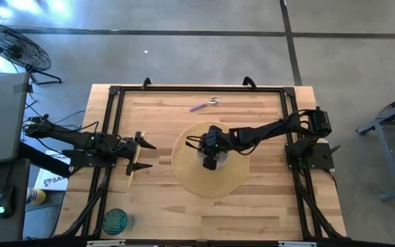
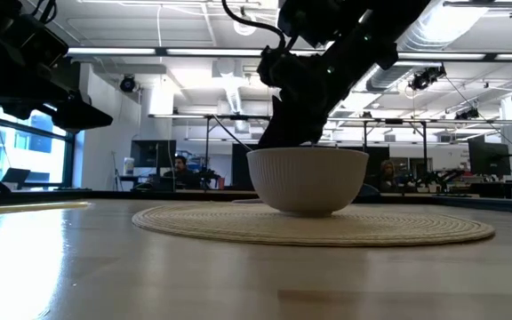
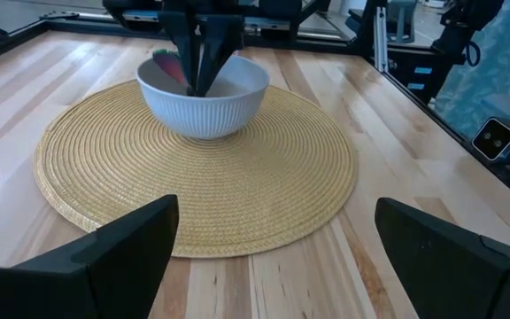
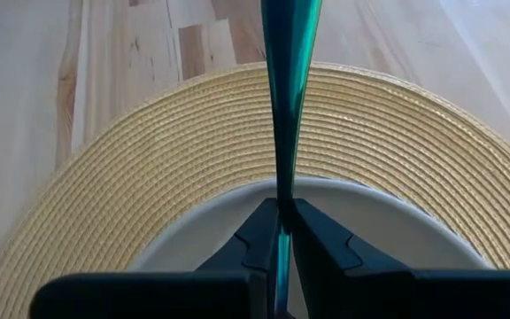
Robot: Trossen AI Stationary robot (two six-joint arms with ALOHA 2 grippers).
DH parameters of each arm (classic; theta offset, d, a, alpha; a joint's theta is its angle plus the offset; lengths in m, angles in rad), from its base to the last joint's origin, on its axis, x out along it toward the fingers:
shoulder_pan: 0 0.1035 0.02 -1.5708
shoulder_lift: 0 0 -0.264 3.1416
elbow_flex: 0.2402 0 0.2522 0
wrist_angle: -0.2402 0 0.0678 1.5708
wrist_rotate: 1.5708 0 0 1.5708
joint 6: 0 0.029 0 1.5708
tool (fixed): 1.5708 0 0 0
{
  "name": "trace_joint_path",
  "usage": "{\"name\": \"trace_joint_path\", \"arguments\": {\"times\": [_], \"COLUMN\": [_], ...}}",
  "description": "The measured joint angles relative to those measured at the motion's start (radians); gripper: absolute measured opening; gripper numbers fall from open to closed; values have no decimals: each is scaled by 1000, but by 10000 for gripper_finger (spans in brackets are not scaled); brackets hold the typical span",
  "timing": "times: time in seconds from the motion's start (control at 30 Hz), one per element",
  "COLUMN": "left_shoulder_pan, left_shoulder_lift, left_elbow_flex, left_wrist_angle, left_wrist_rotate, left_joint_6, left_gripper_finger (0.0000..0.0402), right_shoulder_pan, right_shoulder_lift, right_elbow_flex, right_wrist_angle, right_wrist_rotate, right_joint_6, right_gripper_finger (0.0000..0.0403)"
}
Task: Pick & Place Utensil
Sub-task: Put the blue fork into the white bowl on the table placemat, then put the purple spoon into the white bowl on the table placemat
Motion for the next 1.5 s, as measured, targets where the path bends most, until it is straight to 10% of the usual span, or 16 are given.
{"name": "trace_joint_path", "arguments": {"times": [0.93, 1.5], "left_shoulder_pan": [0, 0], "left_shoulder_lift": [0, 0], "left_elbow_flex": [0, 0], "left_wrist_angle": [0, 0], "left_wrist_rotate": [0, 0], "left_joint_6": [0, 0], "left_gripper_finger": [378, 378], "right_shoulder_pan": [0, -117], "right_shoulder_lift": [-74, -89], "right_elbow_flex": [2, 292], "right_wrist_angle": [-66, -337], "right_wrist_rotate": [-17, 54], "right_joint_6": [-16, -242], "right_gripper_finger": [95, 113]}}
